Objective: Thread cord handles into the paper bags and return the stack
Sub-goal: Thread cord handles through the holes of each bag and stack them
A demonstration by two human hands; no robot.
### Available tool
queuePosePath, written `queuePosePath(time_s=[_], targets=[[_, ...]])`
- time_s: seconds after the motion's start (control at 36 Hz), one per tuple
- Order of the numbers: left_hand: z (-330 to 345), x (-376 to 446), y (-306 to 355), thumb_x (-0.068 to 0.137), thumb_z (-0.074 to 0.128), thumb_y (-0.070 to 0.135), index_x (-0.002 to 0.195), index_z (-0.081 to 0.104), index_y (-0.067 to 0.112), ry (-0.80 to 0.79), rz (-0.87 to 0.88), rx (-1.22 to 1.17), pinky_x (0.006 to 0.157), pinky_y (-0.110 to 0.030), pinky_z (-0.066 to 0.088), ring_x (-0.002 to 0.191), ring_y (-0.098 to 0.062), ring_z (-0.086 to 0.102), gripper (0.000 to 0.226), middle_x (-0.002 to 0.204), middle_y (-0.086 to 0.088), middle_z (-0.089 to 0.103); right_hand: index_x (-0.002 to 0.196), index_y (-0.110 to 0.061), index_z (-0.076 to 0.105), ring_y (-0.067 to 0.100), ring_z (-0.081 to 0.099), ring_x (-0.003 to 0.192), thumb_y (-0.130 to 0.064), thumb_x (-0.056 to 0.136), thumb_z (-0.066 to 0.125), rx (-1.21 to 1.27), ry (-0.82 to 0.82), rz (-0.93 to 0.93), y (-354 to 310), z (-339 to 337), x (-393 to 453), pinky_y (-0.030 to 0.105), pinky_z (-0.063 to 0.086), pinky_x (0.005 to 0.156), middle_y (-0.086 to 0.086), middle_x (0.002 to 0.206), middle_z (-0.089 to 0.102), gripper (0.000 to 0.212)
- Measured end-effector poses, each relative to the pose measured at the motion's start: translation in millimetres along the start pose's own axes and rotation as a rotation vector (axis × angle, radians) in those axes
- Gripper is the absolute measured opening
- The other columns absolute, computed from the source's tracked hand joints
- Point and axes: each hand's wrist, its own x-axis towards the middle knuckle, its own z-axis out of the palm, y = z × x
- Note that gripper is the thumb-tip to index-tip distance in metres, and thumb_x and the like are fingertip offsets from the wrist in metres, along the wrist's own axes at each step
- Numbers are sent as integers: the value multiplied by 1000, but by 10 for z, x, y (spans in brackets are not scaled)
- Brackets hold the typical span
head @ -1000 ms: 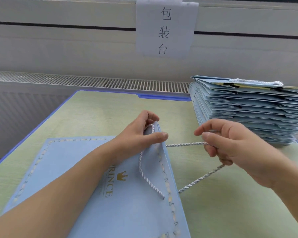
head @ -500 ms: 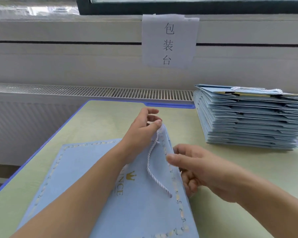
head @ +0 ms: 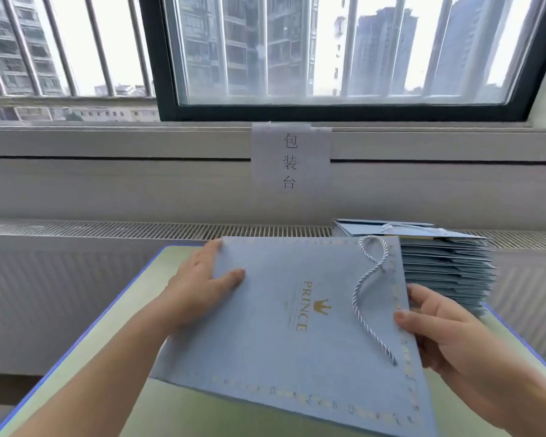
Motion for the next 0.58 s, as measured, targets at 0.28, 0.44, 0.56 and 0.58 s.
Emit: queuePosePath(time_s=[0.28,0.44,0.56,0.58], targets=[[177,-23,292,90,65,11,125,45,34,102,29,-521,86,-27,49,110,-14,59,46,127,0,55,92,-10,60,21,61,50,-3,96,39,225,188,-199,-521,-6,-14,29,52,46,11,71,67,22],[253,37,956,93,62,19,140,43,28,151,264,-362,115,-42,29,140,-18,31,51,149,2,33,87,-14,58,19,52,52,-1,93,42,77,442,-604,-1194,-238,217,26,43,48,4,59,60,22],[305,142,1366,96,56,25,143,41,29,92,349,-401,117,-40,25,144,-15,25,49,156,2,27,73,-21,52,15,35,52,-7,83,43,-126,654,-852,-1535,-522,403,26,25,48,0,58,44,20],[327,171,1459,97,55,26,142,42,28,57,350,-432,114,-37,29,141,-15,29,46,154,-1,32,70,-22,50,6,31,48,-7,83,42,-192,720,-916,-1598,-591,465,24,22,45,-7,54,40,21]])
